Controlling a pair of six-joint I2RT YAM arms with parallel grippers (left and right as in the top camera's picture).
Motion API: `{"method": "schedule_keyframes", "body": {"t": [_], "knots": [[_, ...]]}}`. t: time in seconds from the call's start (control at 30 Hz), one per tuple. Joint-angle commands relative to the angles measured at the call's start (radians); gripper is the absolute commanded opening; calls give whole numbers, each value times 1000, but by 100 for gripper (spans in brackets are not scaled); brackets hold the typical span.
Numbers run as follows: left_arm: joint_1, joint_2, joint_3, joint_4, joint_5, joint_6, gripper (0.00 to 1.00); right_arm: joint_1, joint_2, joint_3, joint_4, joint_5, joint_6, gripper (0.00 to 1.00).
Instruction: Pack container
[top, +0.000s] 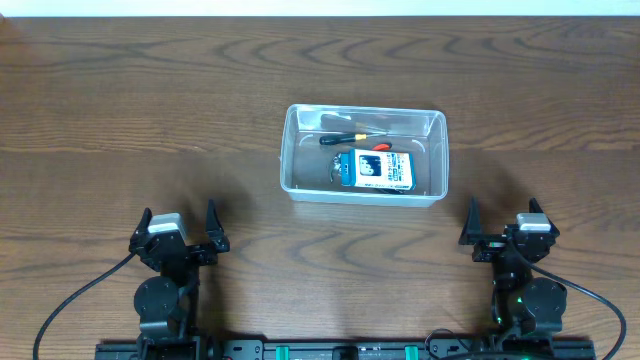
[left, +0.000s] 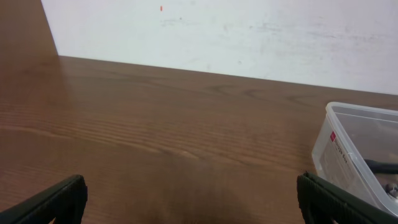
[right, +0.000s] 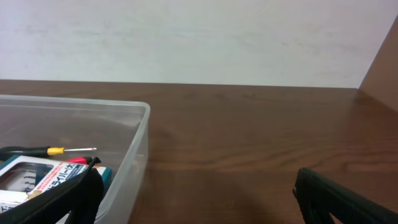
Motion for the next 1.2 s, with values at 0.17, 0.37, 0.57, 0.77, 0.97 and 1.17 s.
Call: {"method": "schedule_keyframes", "body": {"t": [0.17, 0.37, 0.57, 0.77, 0.97, 1.17], "knots": [[-3, -5, -34, -7, -16, -5, 98, -10, -6, -2, -4, 10, 16, 99], [-3, -5, -34, -7, -16, -5, 98, -10, -6, -2, -4, 10, 16, 99], [-3, -5, -34, -7, -16, -5, 98, -10, -6, -2, -4, 10, 16, 99], [-3, -5, -34, -7, -16, -5, 98, -10, -6, -2, -4, 10, 16, 99], [-3, -5, -34, -7, -16, -5, 98, -10, -6, -2, -4, 10, 16, 99], [-3, -5, -34, -7, -16, -5, 98, -10, -6, -2, -4, 10, 16, 99]]}}
